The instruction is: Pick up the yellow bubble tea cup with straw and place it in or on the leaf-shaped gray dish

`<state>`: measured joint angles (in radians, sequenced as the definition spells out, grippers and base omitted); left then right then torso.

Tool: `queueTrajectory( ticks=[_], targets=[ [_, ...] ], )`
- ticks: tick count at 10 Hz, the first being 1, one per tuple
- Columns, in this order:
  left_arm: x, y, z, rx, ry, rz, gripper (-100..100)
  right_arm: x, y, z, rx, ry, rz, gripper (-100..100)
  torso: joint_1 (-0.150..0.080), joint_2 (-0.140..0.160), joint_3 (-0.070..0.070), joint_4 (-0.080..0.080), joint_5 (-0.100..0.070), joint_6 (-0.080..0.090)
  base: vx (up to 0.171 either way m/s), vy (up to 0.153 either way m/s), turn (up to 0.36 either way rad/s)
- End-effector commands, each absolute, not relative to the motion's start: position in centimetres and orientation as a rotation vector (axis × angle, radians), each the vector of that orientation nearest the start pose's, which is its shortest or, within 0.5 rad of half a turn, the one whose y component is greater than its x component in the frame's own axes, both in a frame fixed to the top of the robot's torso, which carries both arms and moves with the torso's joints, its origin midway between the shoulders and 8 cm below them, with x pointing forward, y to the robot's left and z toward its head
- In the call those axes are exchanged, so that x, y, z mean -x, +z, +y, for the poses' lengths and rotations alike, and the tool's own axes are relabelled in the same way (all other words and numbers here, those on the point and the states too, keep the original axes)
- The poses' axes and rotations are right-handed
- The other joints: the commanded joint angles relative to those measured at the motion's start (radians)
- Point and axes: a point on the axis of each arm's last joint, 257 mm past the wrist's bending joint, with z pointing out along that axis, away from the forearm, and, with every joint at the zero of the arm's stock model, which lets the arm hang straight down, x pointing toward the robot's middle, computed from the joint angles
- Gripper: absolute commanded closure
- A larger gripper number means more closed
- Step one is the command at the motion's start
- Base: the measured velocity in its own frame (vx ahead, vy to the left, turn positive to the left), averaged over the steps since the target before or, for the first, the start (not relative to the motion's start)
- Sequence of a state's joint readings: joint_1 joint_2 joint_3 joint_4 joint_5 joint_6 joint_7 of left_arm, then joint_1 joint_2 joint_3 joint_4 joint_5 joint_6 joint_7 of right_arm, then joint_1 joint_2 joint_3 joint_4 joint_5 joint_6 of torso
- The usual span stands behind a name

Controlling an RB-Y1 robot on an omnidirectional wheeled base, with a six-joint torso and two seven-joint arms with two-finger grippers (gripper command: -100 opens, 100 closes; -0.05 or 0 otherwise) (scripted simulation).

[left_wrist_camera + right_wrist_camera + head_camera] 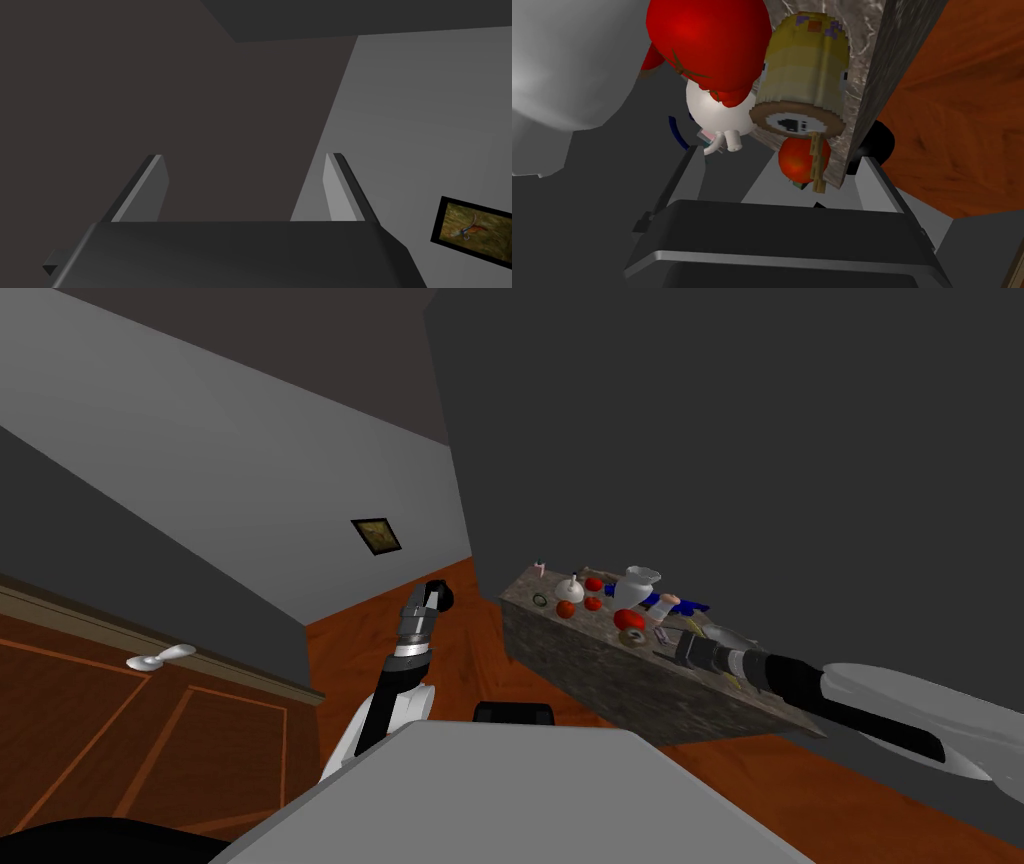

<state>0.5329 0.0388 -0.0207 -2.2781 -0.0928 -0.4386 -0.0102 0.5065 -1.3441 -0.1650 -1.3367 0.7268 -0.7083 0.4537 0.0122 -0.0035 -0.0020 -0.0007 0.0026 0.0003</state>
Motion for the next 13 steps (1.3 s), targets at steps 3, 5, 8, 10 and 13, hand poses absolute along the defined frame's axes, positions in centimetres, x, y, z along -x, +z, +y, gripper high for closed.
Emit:
queueTrajectory(
  ticks=[3, 5, 8, 10, 13],
  targets=[
    [-35.4, -0.1, 26.5, 0.644, -1.221, 0.765, 0, -34.3, -22.5, -60.4, 1.155, -0.321, 2.043, -100, -0.004, 0.002, 0.001, 0.001, -0.001, 0.0, 0.012, 0.124, 0.022],
    [-35.4, -0.1, 26.5, 0.644, -1.221, 0.765, 0, -33.5, -22.6, -62.2, 1.205, -0.359, 2.083, -100, -0.003, 0.001, 0.0, 0.0, -0.001, 0.0, 0.049, 0.156, 0.018],
    [-35.4, -0.1, 26.5, 0.644, -1.221, 0.765, 0, -32.7, -23.0, -63.6, 1.237, -0.383, 2.117, -100, -0.002, 0.0, 0.0, 0.0, 0.0, 0.0, 0.04, 0.126, 0.009],
    [-35.4, -0.1, 26.5, 0.644, -1.22, 0.765, 0, -32.1, -24.3, -63.8, 1.225, -0.388, 2.126, -100, -0.01, 0.002, 0.001, 0.001, -0.002, 0.001, 0.024, 0.006, 0.049],
    [-35.4, -0.1, 26.5, 0.644, -1.22, 0.765, 0, -32.1, -23.9, -63.8, 1.23, -0.385, 2.123, 100, -0.013, 0.003, 0.001, 0.001, -0.003, 0.001, 0.009, -0.001, 0.009]
  ],
)
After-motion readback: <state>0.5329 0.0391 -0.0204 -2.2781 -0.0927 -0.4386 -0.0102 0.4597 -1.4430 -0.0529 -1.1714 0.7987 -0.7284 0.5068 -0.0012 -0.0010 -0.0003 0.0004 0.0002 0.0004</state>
